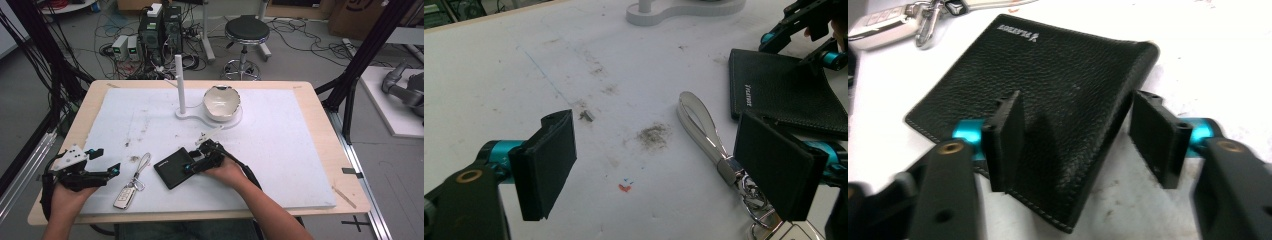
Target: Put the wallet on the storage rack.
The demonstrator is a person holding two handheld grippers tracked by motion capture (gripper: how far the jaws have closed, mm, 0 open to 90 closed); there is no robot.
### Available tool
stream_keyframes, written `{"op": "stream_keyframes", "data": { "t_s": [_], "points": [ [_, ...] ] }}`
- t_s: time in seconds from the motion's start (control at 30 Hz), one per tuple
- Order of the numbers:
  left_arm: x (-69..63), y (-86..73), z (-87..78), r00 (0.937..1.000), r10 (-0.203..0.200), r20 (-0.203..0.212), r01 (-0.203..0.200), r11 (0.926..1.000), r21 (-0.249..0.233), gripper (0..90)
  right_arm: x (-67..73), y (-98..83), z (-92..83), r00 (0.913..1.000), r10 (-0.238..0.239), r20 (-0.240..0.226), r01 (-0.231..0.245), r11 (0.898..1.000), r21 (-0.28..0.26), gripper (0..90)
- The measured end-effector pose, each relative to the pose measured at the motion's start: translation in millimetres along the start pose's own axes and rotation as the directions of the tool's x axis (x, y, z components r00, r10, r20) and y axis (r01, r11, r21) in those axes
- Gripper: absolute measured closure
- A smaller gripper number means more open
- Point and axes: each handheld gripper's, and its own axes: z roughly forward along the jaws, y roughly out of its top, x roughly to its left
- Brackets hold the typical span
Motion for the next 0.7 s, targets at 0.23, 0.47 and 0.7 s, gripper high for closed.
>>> {"op": "stream_keyframes", "data": {
  "t_s": [0.23, 0.47, 0.7],
  "points": [
    [-1.2, 0.2, 0.1, 1.0000, 0.005, 0.000, -0.005, 1.0000, 0.004, 17.2, -0.3, 0.2, -3.4, 0.9999, 0.012, -0.005, -0.012, 1.000, 0.007, 60.6],
    [-1.4, -0.6, 1.1, 1.0000, 0.009, -0.001, -0.009, 0.9999, 0.011, 17.2, 1.0, 1.6, -7.9, 0.9997, -0.005, 0.024, 0.006, 1.000, -0.006, 79.1],
    [-0.1, -1.0, 1.5, 1.0000, 0.008, -0.001, -0.008, 0.9999, 0.011, 17.3, 0.0, 3.7, -18.1, 1.0000, -0.004, 0.004, 0.005, 0.999, -0.042, 84.8]
  ]
}}
